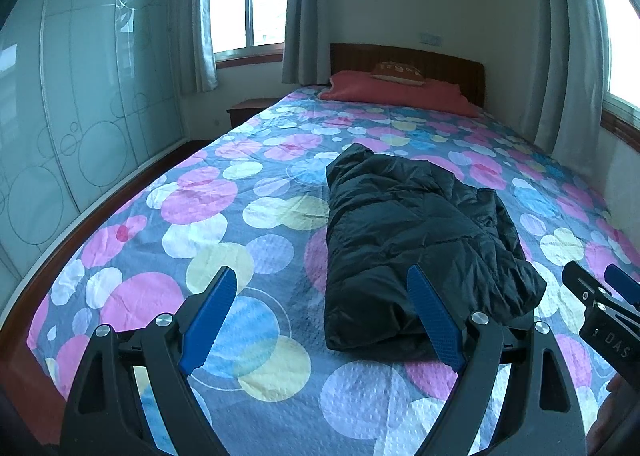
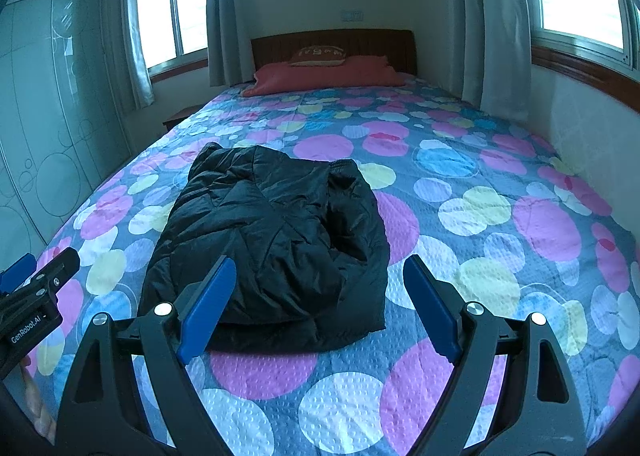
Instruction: Fold large clothes
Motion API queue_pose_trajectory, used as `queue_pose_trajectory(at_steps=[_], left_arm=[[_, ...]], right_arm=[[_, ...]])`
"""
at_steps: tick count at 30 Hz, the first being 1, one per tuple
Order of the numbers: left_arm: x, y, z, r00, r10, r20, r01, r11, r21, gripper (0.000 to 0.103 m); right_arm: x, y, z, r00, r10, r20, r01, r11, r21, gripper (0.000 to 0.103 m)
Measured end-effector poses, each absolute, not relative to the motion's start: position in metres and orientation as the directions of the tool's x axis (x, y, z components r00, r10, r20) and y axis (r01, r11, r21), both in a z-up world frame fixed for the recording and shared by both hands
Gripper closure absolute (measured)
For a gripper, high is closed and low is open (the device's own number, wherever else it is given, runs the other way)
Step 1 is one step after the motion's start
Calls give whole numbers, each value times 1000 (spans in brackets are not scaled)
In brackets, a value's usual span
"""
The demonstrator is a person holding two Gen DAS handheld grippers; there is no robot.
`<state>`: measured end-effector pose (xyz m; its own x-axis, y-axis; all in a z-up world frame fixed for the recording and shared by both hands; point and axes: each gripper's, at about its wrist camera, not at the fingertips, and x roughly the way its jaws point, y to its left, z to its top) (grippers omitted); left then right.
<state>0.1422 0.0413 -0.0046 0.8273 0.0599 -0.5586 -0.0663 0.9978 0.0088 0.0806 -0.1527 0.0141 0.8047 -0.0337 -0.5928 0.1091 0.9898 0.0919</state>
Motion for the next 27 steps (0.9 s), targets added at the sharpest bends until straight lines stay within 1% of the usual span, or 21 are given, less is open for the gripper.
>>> queue_pose_trajectory(at_steps=[27], left_arm=[[145,40,-6,825,36,-564,-43,999,1,17]], right_arm=[[81,-145,11,801,-33,-598,107,990,89,18]])
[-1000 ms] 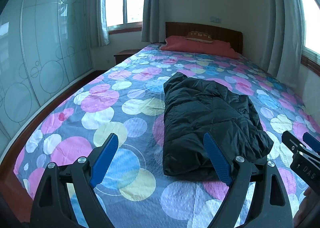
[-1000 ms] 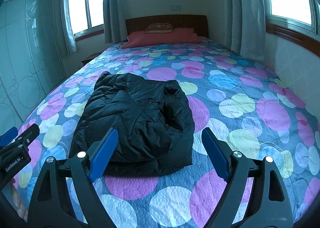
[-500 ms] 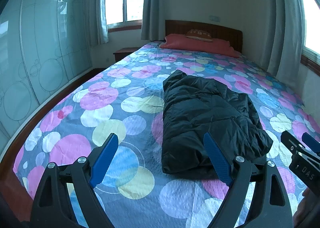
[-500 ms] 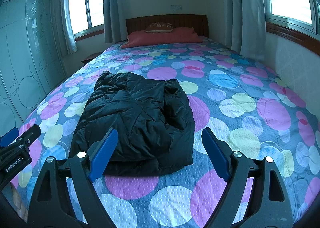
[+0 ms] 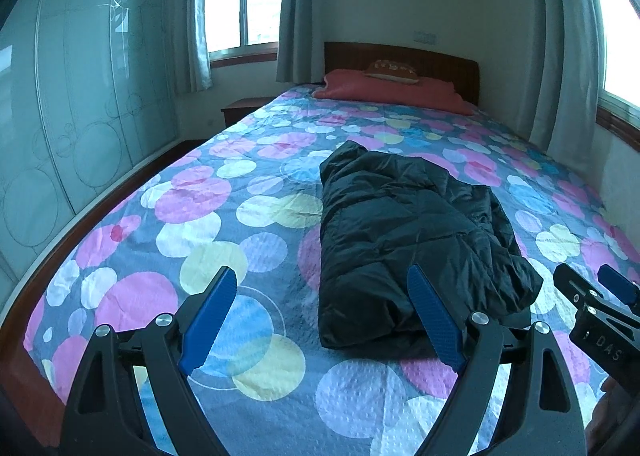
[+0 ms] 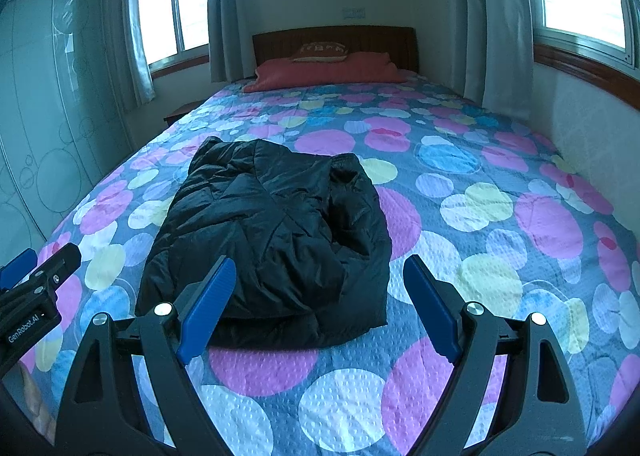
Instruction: Fold large clothes
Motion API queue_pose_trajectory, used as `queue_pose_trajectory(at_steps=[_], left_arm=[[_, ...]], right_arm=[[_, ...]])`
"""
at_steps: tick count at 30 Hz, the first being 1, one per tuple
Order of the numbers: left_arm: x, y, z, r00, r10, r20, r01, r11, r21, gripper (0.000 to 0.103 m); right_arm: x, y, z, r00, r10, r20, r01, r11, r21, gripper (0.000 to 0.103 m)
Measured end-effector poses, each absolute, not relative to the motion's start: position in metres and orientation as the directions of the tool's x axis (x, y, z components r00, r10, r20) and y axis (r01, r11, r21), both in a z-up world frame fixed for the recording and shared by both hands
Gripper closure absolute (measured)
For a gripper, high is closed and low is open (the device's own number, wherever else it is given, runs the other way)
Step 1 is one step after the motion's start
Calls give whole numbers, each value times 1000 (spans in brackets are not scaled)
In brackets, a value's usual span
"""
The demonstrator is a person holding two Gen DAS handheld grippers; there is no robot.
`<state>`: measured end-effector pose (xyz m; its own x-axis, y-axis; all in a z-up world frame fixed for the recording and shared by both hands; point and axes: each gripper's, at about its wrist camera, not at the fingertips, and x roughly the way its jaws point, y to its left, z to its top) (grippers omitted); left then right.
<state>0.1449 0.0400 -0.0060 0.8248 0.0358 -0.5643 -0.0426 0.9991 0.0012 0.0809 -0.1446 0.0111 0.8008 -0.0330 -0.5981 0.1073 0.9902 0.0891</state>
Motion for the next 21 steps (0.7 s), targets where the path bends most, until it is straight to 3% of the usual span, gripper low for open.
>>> queue_pose_trajectory(at_steps=[21], left_arm=[[160,42,-23,798,34,-602,-35,999,9,16]], right_arm=[[90,-148,-8,777,-26,-629,102,991,84,18]])
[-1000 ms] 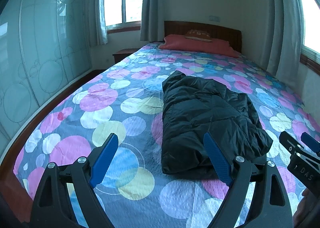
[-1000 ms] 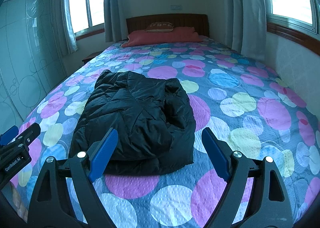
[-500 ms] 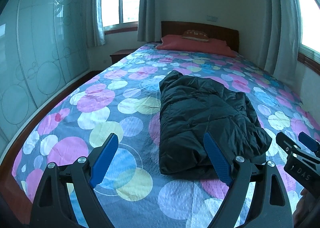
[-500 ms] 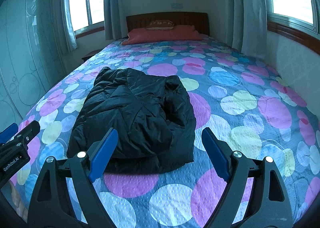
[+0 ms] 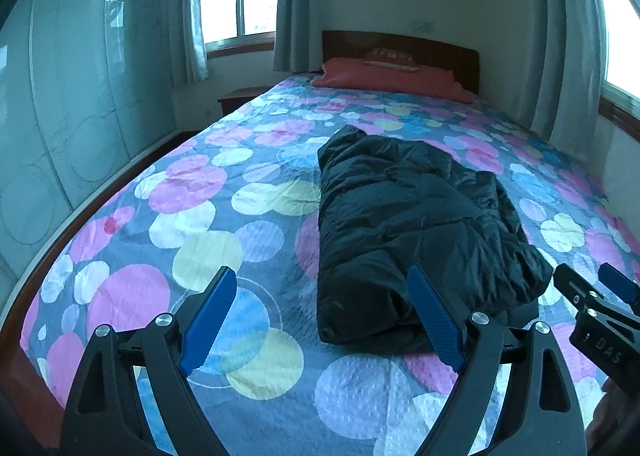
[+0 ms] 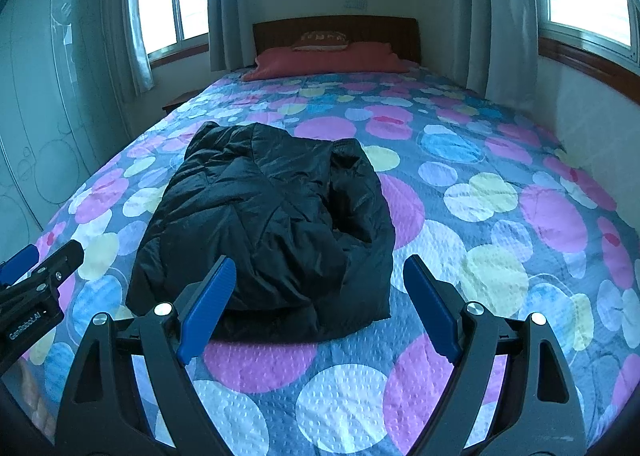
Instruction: Fold large clothes
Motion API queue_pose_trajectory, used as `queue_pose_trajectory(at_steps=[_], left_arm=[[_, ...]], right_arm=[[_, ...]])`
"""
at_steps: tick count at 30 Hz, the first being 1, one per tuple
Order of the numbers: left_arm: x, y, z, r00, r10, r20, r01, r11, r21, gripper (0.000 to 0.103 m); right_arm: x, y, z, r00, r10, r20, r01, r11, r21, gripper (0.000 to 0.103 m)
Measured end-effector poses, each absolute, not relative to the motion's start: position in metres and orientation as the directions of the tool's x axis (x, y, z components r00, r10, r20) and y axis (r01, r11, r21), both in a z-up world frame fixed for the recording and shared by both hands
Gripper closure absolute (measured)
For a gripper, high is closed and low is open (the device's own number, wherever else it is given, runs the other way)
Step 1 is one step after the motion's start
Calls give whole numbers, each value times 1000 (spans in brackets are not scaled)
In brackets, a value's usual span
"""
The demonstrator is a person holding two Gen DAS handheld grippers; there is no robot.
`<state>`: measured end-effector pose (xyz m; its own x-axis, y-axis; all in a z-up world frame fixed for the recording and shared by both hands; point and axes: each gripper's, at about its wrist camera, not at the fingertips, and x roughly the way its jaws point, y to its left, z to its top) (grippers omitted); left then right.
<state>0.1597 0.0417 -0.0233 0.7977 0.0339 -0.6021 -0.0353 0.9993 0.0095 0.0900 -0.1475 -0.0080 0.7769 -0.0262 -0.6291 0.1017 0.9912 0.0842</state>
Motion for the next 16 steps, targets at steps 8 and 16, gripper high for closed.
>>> queue_pose_trajectory(at_steps=[8,16], left_arm=[[174,40,-37,770,17,-638,-11,1000,13,16],[196,67,-63,741,88,-666,-88,996,33,16]], right_arm=[[96,-149,-20,760,-22,-650,101,991,85,18],[104,-183,-28,751,-60,-657,167,981,102,17]])
